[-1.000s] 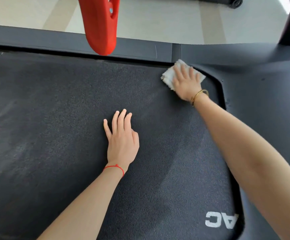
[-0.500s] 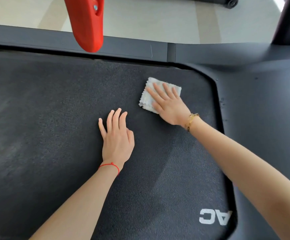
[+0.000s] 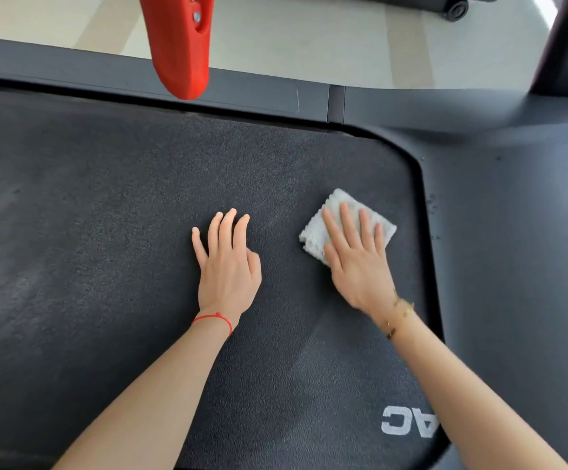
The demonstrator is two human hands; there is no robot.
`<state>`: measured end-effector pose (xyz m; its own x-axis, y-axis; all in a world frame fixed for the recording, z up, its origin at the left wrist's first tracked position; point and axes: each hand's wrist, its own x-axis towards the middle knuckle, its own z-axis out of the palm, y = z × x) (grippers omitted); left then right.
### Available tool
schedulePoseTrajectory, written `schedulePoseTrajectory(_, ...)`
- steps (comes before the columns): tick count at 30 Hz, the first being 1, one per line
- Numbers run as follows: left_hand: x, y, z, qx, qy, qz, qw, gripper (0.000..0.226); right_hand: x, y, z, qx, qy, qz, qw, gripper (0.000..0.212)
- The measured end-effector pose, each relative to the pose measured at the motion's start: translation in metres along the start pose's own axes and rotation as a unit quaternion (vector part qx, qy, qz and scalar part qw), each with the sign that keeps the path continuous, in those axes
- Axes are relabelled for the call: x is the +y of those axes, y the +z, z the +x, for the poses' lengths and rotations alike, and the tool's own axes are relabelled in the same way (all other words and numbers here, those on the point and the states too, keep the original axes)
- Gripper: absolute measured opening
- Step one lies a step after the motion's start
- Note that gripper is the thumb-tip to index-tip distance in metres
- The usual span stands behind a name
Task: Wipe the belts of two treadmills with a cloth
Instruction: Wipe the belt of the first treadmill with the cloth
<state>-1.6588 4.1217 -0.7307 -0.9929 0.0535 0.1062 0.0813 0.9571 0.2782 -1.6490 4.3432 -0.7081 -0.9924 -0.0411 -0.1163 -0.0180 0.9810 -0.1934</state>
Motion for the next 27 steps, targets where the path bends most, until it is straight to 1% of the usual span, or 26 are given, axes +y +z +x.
schedulePoseTrajectory(2, 0.0, 0.0, 0.0, -0.001, 0.001, -0.002, 1.0, 0.057, 0.009, -0.002, -0.007, -0.015, -0.024, 0.014, 0.999, 0.053)
schedulePoseTrajectory(4, 0.0, 0.0, 0.0, -0.001, 0.002, -0.003, 1.0, 0.057, 0.027, -0.006, 0.012, -0.014, -0.009, 0.001, 1.0, 0.053)
schedulePoseTrajectory(7, -0.001, 0.001, 0.0, -0.001, 0.006, -0.003, 1.0, 0.054, 0.051, -0.016, 0.053, 0.012, 0.092, -0.003, 0.996, 0.053)
schedulePoseTrajectory(8, -0.001, 0.001, -0.001, 0.0, 0.007, -0.003, 1.0, 0.054, 0.054, -0.02, 0.063, 0.007, 0.124, 0.012, 0.992, 0.053)
schedulePoseTrajectory(10, -0.002, 0.001, 0.0, 0.003, 0.008, -0.002, 1.0, 0.054, 0.049, -0.024, 0.068, -0.012, 0.152, 0.045, 0.987, 0.054)
schedulePoseTrajectory(12, -0.002, 0.001, 0.0, 0.006, 0.006, -0.005, 1.0, 0.053, 0.037, -0.021, 0.05, -0.018, 0.147, 0.065, 0.987, 0.054)
schedulePoseTrajectory(16, -0.002, 0.002, -0.001, 0.01, 0.007, -0.005, 1.0, 0.053, 0.009, -0.004, -0.037, 0.012, 0.117, 0.045, 0.992, 0.055)
schedulePoseTrajectory(19, -0.002, 0.003, -0.001, 0.012, 0.008, -0.004, 1.0, 0.053, 0.005, -0.001, -0.064, -0.014, 0.103, 0.04, 0.994, 0.055)
schedulePoseTrajectory(23, -0.002, 0.003, -0.002, 0.015, 0.01, -0.003, 1.0, 0.052, 0.025, -0.01, -0.023, -0.013, 0.095, 0.041, 0.995, 0.054)
schedulePoseTrajectory(27, -0.003, 0.002, -0.002, 0.017, 0.014, -0.004, 1.0, 0.052, 0.046, -0.024, 0.047, -0.023, 0.129, 0.038, 0.991, 0.054)
